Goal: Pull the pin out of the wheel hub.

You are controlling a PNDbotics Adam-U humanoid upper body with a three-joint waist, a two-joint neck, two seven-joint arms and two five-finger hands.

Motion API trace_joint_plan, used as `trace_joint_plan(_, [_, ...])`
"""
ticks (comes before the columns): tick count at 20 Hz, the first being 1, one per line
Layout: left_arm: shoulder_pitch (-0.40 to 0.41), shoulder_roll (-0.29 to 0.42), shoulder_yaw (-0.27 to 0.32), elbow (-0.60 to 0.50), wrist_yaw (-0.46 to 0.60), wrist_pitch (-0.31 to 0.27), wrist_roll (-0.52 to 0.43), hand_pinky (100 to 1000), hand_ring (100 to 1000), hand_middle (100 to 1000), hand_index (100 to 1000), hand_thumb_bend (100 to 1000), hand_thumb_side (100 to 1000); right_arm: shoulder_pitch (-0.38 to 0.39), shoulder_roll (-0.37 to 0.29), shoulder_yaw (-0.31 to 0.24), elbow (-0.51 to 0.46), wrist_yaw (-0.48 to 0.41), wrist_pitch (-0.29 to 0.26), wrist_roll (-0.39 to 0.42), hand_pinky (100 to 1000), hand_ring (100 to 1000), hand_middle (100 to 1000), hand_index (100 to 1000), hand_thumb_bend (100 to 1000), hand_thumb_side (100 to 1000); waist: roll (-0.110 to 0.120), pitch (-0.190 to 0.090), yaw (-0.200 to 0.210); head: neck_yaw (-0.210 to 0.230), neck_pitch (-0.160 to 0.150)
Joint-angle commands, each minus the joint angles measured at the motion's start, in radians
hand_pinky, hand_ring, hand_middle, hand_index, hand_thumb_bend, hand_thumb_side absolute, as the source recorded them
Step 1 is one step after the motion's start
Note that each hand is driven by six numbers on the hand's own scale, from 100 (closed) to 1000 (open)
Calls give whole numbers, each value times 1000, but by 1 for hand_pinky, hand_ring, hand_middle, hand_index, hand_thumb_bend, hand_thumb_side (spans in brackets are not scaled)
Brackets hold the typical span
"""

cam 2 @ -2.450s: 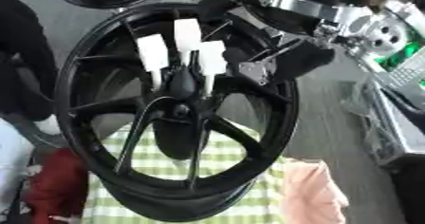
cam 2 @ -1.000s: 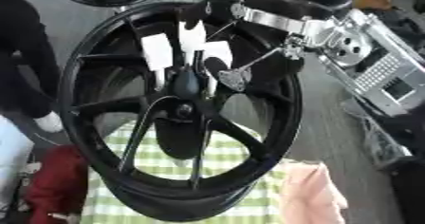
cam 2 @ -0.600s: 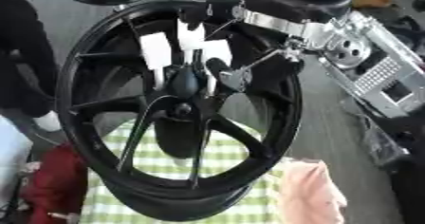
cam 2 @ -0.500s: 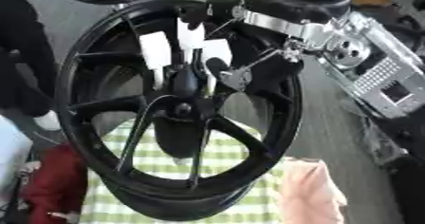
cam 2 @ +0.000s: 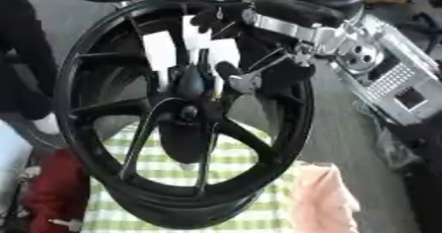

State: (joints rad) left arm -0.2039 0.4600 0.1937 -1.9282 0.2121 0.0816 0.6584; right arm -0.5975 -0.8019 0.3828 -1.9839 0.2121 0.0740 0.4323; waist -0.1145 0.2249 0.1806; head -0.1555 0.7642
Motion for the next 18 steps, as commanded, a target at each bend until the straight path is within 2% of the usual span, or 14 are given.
trace_joint_plan(1, [-11, 18, 2, -11, -3, 2, -1, 602, 623, 794, 775, 218, 832, -6, -18, -14, -16, 17, 5, -5, 1000, 931, 810, 933, 100, 137, 8, -10, 0, -5, 6])
trace_joint_plan(18, [-11, 15, -1, -11, -5, 7, -5, 602, 613, 795, 774, 213, 839, 5, -19, -22, -16, 55, 15, -34, 1000, 943, 822, 942, 100, 139, 5, 10, 6, -13, 6])
